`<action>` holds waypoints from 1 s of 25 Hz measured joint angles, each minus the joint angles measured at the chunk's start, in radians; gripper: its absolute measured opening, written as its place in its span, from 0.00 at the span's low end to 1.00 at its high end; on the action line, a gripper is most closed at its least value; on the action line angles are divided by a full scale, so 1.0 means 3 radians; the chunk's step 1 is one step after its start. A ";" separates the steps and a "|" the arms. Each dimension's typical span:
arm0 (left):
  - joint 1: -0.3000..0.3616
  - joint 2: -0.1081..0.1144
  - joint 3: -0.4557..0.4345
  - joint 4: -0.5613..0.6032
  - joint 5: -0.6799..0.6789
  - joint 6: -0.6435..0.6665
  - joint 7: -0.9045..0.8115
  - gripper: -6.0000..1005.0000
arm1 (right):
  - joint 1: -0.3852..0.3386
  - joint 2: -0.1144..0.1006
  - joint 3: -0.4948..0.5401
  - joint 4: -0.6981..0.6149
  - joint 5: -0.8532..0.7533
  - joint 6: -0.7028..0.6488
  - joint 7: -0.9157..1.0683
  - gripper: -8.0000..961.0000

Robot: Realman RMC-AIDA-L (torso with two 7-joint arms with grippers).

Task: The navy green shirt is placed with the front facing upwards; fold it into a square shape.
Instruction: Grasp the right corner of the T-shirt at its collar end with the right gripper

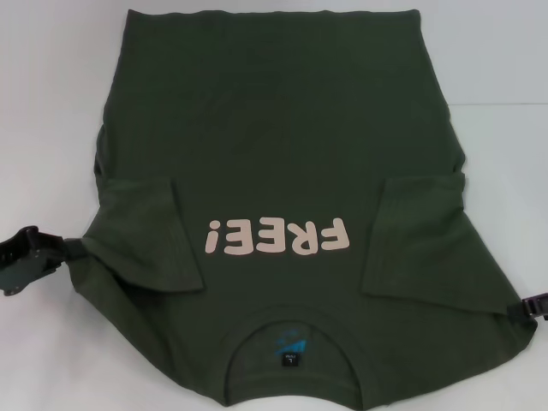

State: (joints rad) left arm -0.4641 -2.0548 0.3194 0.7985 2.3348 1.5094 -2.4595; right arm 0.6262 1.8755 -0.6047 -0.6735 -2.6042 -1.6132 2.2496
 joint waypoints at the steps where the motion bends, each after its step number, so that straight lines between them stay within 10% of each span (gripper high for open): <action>1: 0.0002 -0.0002 0.0000 0.0000 0.0000 0.0000 0.0000 0.01 | 0.0002 0.0009 -0.0014 0.0000 -0.0001 0.0005 -0.0008 0.94; 25: 0.0018 -0.0004 -0.0006 0.0002 -0.0039 -0.0006 -0.0009 0.01 | 0.0119 0.0163 -0.0227 0.0046 -0.0013 0.0154 0.0049 0.91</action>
State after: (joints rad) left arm -0.4588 -2.0561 0.3175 0.7992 2.3232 1.5075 -2.4621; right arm 0.6620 1.9244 -0.6728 -0.6596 -2.6083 -1.5669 2.2643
